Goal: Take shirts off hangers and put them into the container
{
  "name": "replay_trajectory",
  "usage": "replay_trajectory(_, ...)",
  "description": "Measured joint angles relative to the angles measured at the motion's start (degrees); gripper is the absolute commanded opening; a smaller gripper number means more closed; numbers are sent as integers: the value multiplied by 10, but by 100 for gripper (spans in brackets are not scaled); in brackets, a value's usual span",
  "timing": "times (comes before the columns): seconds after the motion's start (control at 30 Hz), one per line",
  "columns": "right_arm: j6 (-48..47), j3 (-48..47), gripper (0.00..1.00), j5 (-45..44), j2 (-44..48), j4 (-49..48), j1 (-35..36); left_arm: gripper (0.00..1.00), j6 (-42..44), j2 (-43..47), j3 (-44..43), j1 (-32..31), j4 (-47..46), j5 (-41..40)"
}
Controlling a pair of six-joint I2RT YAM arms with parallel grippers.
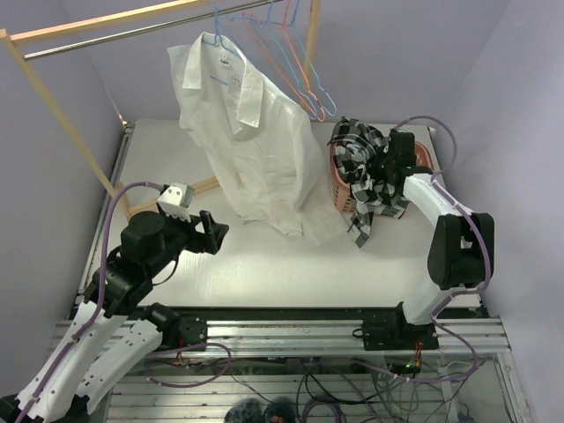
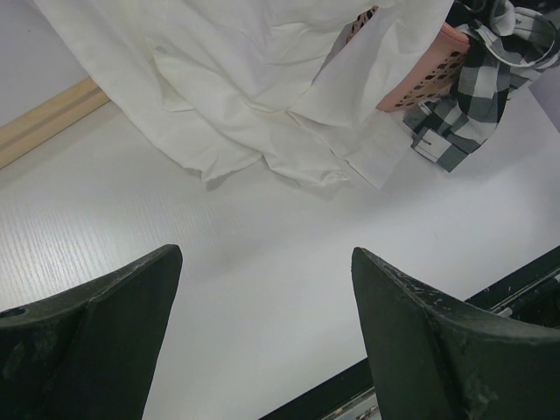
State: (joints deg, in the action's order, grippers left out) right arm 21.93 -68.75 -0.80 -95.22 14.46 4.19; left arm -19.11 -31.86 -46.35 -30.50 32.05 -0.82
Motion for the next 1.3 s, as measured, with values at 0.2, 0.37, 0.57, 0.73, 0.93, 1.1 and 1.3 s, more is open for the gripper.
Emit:
replay_trajectory(0.2, 2, 14, 0, 0, -50, -58, 0, 90, 0, 0, 0, -1, 0, 0)
replay_trajectory(0.37, 5, 28, 0, -1, -65, -97, 0, 90, 0, 0, 0, -3, 0, 0)
replay_trajectory(0.57, 14, 47, 18, -7, -57, -123, 0, 91, 0, 0, 0, -6, 0, 0)
replay_trajectory(0.73, 28, 45, 43, -16, -36, -104, 2, 91, 0, -1, 0, -9, 0, 0)
replay_trajectory(0.93, 31, 4, 88, -50, 37, 5, 2, 92, 0, -6, 0, -10, 0, 0)
replay_trajectory(1.1, 25, -63, 88, -68, 127, 56, 1, 92, 0, -6, 0, -11, 0, 0)
replay_trajectory(1.3, 25, -27, 88, -61, 272, 56, 5, 91, 0, -6, 0, -12, 0, 0)
